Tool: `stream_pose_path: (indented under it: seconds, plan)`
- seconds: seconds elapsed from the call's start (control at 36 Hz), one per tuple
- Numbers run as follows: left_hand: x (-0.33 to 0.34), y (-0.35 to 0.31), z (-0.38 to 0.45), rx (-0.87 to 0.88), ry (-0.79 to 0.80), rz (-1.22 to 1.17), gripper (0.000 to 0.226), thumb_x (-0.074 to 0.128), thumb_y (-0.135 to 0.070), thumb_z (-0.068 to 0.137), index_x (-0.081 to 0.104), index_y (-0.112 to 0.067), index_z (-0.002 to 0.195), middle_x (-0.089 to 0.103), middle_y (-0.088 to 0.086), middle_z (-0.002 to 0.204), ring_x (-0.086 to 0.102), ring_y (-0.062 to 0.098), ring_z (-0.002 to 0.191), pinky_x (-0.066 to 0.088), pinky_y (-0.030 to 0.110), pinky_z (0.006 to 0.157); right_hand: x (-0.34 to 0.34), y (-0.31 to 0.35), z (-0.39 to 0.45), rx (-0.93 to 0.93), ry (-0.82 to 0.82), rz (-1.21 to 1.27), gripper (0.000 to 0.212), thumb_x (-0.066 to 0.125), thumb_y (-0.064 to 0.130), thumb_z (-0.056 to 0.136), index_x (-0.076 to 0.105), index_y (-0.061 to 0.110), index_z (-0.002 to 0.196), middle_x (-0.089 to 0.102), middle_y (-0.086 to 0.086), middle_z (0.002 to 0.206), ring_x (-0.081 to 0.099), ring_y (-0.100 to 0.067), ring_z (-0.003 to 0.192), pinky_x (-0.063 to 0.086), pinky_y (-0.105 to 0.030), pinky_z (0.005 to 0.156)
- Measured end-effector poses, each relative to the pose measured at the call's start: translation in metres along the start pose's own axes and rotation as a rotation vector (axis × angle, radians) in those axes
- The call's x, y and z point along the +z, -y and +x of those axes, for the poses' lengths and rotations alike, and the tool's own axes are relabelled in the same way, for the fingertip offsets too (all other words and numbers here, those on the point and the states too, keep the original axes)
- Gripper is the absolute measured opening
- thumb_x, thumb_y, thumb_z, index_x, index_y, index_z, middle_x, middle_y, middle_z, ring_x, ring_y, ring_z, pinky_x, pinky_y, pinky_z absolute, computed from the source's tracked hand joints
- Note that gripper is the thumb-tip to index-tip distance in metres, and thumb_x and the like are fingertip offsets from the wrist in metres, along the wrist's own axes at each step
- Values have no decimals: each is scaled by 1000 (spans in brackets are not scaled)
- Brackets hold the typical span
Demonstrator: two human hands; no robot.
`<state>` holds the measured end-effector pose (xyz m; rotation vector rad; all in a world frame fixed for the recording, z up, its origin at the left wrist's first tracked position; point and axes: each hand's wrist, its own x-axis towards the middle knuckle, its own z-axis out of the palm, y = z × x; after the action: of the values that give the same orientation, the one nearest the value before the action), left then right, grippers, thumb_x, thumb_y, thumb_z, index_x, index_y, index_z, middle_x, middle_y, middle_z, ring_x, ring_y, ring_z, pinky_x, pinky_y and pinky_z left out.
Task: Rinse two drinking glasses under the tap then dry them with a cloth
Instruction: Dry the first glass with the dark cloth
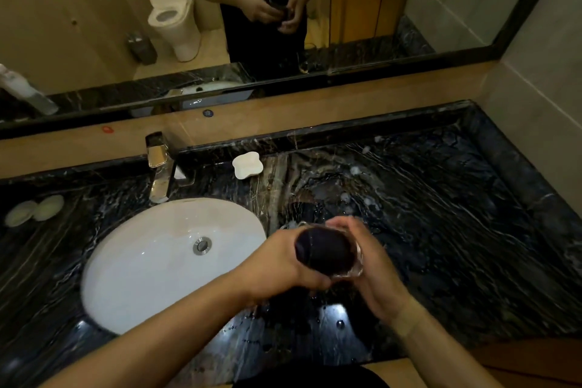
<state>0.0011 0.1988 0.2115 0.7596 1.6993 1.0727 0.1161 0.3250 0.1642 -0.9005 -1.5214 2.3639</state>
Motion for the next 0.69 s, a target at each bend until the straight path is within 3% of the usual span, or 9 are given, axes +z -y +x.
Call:
stream_pose_path:
  seconds: [0.08,0.19,0.31,0.36,0.44,0.53,0.58,0.64,0.69]
  plan:
    - [6,-10,-2,-227,-5,-364,38,73,16,74,72,-7,103,70,11,78,60,21,57,52,29,58,7,-9,-2,-314,-126,-45,25,50,43,91,67,26,100,70,-3,102,67,-20,97,53,-25,76]
    - [16,-17,-5,-201,-30,-314,42,75,15,72,70,-9,106,71,11,84,64,26,70,58,32,62,13,-12,-4,-348,-268,-61,22,51,34,90,68,21,89,70,1,92,65,-15,87,52,-23,71]
    - [16,0,-6,178,-23,604,61,78,-23,79,54,-34,134,66,-8,120,67,11,103,57,35,88,8,5,-2,213,-191,23,26,54,31,96,70,12,88,69,-8,79,63,-27,78,54,-35,61]
    - [9,8,-6,491,47,1162,69,71,-25,79,43,-37,141,59,-11,128,62,12,102,58,29,71,5,10,-4,515,-58,46,27,55,38,94,68,15,89,64,-8,70,60,-24,66,49,-29,52]
    - [-5,11,-5,729,207,1454,58,57,-22,85,44,-27,141,59,-6,129,63,17,103,54,28,52,1,5,-3,657,56,62,28,54,41,93,69,17,94,60,-3,64,57,-16,51,44,-22,43]
    - [-7,12,-4,555,175,1183,62,56,-19,84,43,-35,142,55,-8,139,61,17,115,57,32,74,0,6,-6,590,123,241,37,53,46,95,70,15,106,65,-8,75,62,-18,54,48,-25,43]
    - [-1,9,-4,279,102,686,60,74,-14,81,54,-31,134,65,-7,127,66,11,106,56,30,86,1,5,-8,387,112,293,36,48,46,97,66,16,104,71,-11,89,69,-24,73,55,-35,54]
    - [1,-1,-3,-10,14,50,50,80,2,75,67,-16,120,74,4,99,70,13,75,58,31,71,7,0,-11,95,4,145,26,50,43,97,64,23,105,72,-4,101,70,-20,92,58,-43,66]
    - [2,-9,-3,-257,-26,-308,42,73,15,74,69,-4,111,71,12,81,64,17,57,54,28,53,11,-8,-10,-161,-119,-91,16,54,40,94,63,32,106,70,9,99,67,-12,95,58,-36,75]
